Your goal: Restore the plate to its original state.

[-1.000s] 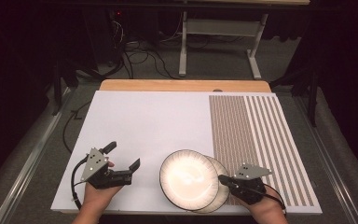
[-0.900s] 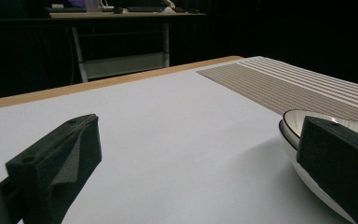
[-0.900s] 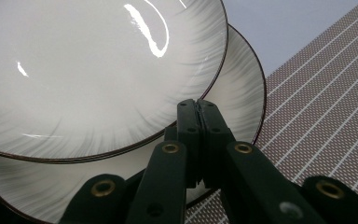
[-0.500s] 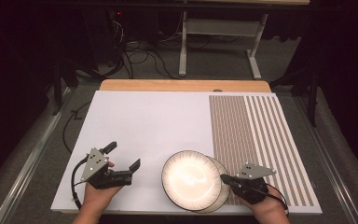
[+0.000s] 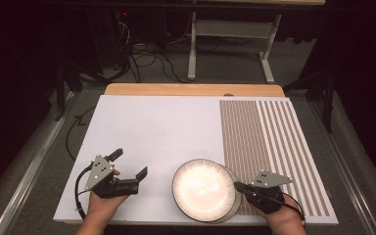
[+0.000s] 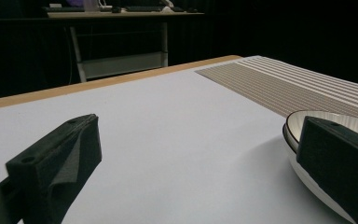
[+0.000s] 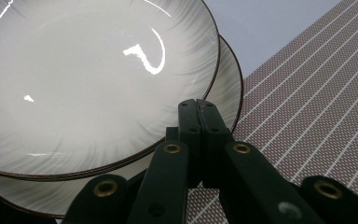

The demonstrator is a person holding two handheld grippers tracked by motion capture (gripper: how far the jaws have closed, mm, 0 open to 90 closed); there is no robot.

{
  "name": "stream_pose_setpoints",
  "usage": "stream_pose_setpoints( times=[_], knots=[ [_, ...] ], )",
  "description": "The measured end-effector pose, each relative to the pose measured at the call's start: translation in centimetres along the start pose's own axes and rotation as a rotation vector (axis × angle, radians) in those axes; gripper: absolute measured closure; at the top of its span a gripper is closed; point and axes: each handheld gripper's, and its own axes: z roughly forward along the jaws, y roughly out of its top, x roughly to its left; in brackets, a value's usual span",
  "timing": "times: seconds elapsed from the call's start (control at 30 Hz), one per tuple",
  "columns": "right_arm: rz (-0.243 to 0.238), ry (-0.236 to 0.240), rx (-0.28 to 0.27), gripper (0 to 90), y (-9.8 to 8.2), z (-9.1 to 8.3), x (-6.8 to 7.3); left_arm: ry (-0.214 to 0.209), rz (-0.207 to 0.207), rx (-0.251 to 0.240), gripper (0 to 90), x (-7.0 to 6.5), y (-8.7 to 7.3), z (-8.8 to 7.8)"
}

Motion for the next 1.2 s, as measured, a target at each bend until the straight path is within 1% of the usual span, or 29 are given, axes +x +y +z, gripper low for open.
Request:
stream_pose_setpoints(
  times=[0.43,0.57,0.63,0.73,0.8,0.87,0.9,1.1,1.2],
  knots=[
    [-0.002,-0.017,-0.008,90.0,0.0,-0.4,-0.2,0.000,-0.003,-0.003,0.6,0.0,0.0,0.0],
    [0.007,-0.023,-0.013,90.0,0.0,-0.6,-0.3,-0.001,0.000,0.000,0.6,0.0,0.0,0.0],
    [0.009,-0.032,-0.019,90.0,-0.1,-0.8,-0.6,-0.001,0.001,0.001,0.6,0.0,0.0,0.0],
    [0.031,-0.040,-0.029,90.0,-0.2,-1.1,-1.0,-0.001,0.001,0.001,0.6,-0.1,0.0,0.0],
    [0.034,-0.038,-0.026,90.0,-0.3,-1.2,-1.1,-0.002,0.001,0.001,0.6,-0.1,0.0,0.0],
    [0.022,-0.045,-0.026,90.0,-0.2,-1.2,-1.0,-0.001,0.002,0.001,0.6,-0.1,0.0,0.0],
    [0.030,-0.045,-0.028,90.0,-0.2,-1.2,-0.9,-0.002,0.004,0.002,0.6,-0.1,0.0,0.0],
    [0.040,-0.037,-0.038,88.8,-0.2,-1.2,-1.2,-0.003,0.005,0.003,0.6,-0.1,0.0,0.0],
    [0.046,-0.041,-0.045,87.9,-0.2,-1.4,-1.4,-0.004,0.005,0.004,0.6,-0.1,0.0,0.0]
  ],
)
